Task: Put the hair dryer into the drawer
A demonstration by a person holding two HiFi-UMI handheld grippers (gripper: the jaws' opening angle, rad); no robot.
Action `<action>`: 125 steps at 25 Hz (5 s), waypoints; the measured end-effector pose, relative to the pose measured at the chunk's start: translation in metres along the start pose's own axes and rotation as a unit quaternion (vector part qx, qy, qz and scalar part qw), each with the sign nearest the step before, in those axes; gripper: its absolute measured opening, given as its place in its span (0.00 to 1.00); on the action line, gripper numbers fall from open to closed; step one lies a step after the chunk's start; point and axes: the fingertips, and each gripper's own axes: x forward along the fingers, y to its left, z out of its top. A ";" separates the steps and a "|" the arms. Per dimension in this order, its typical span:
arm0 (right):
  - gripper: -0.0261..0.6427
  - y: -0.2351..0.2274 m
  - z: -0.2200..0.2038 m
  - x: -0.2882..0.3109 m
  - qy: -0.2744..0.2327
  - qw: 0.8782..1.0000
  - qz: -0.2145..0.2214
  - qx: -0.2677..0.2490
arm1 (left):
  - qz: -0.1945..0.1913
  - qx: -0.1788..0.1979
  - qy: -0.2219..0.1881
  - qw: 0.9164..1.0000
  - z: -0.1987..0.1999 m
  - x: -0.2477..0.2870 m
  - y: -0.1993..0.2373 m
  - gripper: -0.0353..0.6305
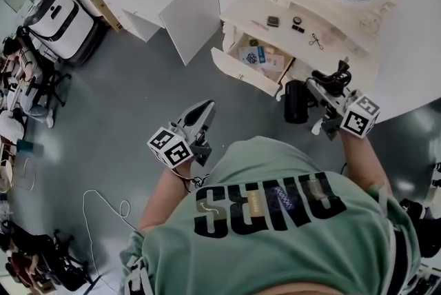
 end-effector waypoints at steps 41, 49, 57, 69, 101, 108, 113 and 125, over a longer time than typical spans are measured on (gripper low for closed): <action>0.24 -0.283 -0.048 0.202 0.180 0.975 0.121 -0.042 | 0.132 -0.018 0.013 0.991 0.020 0.234 0.166 0.06; 0.24 -0.294 -0.127 0.240 0.254 0.962 0.077 -0.059 | 0.119 -0.042 0.038 0.991 -0.004 0.225 0.208 0.06; 0.24 -0.320 -0.202 0.264 0.299 0.952 0.034 -0.051 | 0.125 -0.058 0.061 0.989 -0.038 0.213 0.251 0.06; 0.24 -0.325 -0.278 0.284 0.356 0.930 0.000 -0.096 | 0.128 -0.100 0.057 0.985 -0.077 0.203 0.286 0.06; 0.27 -0.322 -0.398 0.367 0.580 0.779 0.006 -0.238 | 0.148 -0.143 0.051 0.977 -0.105 0.165 0.311 0.06; 0.29 -0.313 -0.414 0.370 0.632 0.746 0.041 -0.208 | 0.142 -0.147 0.056 0.977 -0.106 0.168 0.309 0.06; 0.31 -0.326 -0.432 0.372 0.669 0.709 0.036 -0.221 | 0.145 -0.148 0.060 0.976 -0.109 0.167 0.311 0.06; 0.31 -0.340 -0.455 0.368 0.736 0.646 0.024 -0.200 | 0.137 -0.168 0.076 0.973 -0.124 0.173 0.305 0.06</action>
